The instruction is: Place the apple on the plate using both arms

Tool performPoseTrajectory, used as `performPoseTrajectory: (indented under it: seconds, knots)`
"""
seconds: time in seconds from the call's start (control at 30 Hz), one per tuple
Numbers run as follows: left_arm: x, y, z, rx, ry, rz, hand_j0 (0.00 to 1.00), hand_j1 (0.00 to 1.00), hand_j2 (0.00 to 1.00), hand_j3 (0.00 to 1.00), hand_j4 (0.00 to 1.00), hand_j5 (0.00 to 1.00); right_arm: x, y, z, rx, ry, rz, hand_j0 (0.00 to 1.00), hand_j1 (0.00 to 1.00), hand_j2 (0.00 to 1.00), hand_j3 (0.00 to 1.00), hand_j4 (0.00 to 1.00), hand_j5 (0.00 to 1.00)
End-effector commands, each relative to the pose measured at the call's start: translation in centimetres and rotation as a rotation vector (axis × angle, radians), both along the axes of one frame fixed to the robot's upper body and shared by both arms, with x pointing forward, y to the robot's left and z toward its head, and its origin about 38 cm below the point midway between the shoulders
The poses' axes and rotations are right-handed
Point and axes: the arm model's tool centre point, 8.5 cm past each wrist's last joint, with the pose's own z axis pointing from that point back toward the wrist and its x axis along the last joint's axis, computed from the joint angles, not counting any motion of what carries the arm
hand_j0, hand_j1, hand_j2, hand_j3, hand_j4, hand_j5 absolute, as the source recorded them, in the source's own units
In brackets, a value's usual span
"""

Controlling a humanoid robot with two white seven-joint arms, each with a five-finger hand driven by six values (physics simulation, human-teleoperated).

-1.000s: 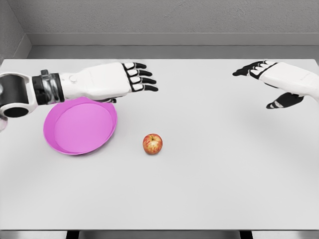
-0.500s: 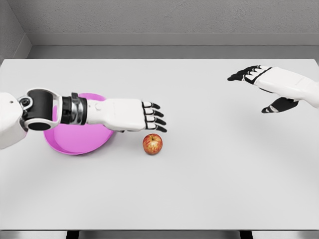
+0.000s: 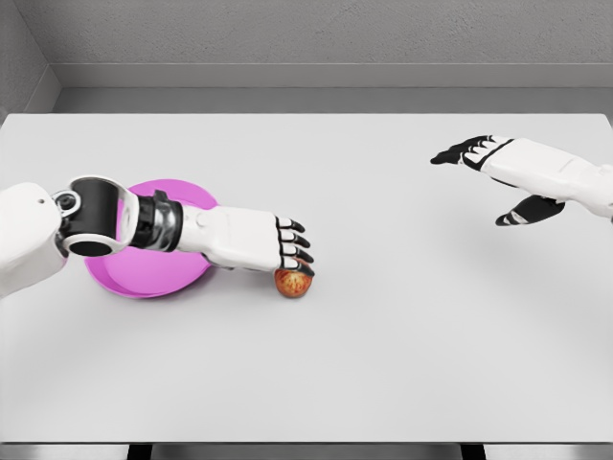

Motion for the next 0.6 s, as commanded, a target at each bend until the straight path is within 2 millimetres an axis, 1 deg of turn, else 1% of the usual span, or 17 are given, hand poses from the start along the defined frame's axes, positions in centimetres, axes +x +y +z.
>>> performPoseTrajectory:
  seconds: [0.0,0.23,0.37,0.43,0.57]
  knots:
    - [-0.1,-0.4,-0.1,0.012,0.005,-0.005,1.0,1.0,1.0,1.0,1.0,1.0,0.0,0.0,0.0,0.005,0.001,-0.001,1.0,1.0,1.0,1.0,1.0,1.0]
    - [-0.3,-2.2,0.0,-0.014,0.008,-0.036,1.0,1.0,1.0,1.0,1.0,1.0,-0.1,0.0,-0.2,0.003,0.007,-0.001,1.0,1.0,1.0,1.0,1.0,1.0]
    - [-0.3,-2.1,0.0,-0.002,0.006,-0.036,1.0,1.0,1.0,1.0,1.0,1.0,-0.1,0.0,-0.2,0.004,0.008,-0.002,1.0,1.0,1.0,1.0,1.0,1.0]
    - [-0.4,-2.1,-0.4,0.052,0.015,-0.034,1.0,1.0,1.0,1.0,1.0,1.0,-0.1,0.0,-0.2,0.005,0.007,0.0,1.0,1.0,1.0,1.0,1.0,1.0]
    - [-0.3,-2.3,-0.4,0.07,0.016,-0.036,1.0,1.0,1.0,1.0,1.0,1.0,-0.1,0.0,-0.2,0.005,0.007,0.0,1.0,1.0,1.0,1.0,1.0,1.0]
